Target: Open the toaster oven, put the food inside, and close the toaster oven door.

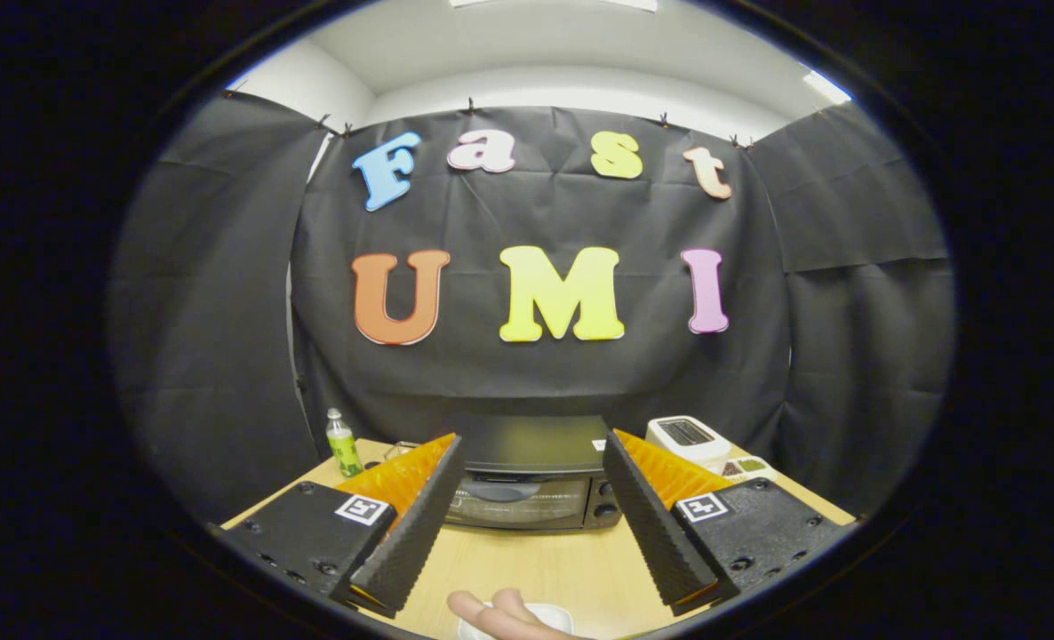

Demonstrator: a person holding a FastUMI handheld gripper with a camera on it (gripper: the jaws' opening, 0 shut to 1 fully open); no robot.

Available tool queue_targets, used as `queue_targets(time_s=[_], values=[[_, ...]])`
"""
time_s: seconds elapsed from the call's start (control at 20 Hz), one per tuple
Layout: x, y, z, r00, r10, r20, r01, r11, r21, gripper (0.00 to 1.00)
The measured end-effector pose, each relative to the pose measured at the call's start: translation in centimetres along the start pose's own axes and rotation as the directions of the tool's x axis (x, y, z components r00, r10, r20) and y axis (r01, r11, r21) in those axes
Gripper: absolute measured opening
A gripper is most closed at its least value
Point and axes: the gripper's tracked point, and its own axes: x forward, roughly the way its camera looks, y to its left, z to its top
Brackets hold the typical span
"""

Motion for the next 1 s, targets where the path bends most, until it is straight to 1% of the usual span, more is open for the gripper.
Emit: queue_targets(time_s=[0.15, 0.35, 0.55, 0.7, 0.8, 1.0], values=[[-2.2, -0.6, 1.7, 0.999, -0.013, 0.037, 0.013, 1.0, 0.0, 1.0], [-4.9, -1.0, 2.6, 0.998, -0.018, 0.055, 0.018, 1.0, 0.009, 1.0], [-7.3, -1.4, 2.5, 0.997, -0.025, 0.068, 0.023, 0.999, 0.027, 1.0], [-8.6, -1.1, 2.1, 0.998, -0.017, 0.063, 0.015, 0.999, 0.032, 1.0], [-9.5, -1.3, 2.6, 0.997, -0.011, 0.08, 0.007, 0.999, 0.048, 1.0], [-10.7, -2.5, 2.5, 0.997, -0.027, 0.076, 0.022, 0.997, 0.07, 1.0]])
